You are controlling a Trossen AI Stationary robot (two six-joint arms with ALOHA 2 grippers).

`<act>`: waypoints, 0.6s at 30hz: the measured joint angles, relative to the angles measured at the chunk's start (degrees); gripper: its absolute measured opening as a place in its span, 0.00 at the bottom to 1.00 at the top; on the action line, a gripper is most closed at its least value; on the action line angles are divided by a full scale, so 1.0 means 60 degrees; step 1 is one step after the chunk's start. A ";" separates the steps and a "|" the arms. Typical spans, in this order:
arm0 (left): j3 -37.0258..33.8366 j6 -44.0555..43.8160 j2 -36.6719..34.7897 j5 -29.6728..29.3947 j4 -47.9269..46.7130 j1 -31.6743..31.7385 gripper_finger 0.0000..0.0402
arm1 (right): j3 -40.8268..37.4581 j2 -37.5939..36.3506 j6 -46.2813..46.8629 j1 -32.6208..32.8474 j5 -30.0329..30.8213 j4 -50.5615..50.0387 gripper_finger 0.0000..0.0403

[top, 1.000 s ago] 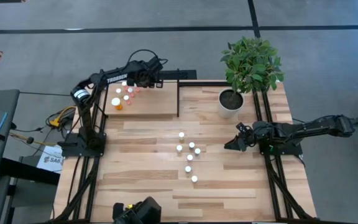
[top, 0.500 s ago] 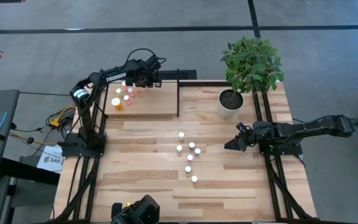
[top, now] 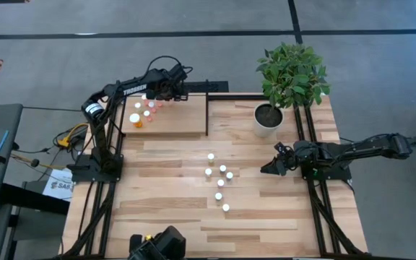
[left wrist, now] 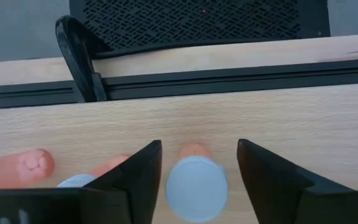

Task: Pick and place medicine bottles onto shelf by color
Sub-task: Put the pink pill bottle on the shelf

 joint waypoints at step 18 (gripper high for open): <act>0.2930 0.0603 -0.0015 0.0257 -0.2666 -0.0256 0.57 | 0.0002 0.0001 0.0000 0.0000 0.0000 0.0000 0.62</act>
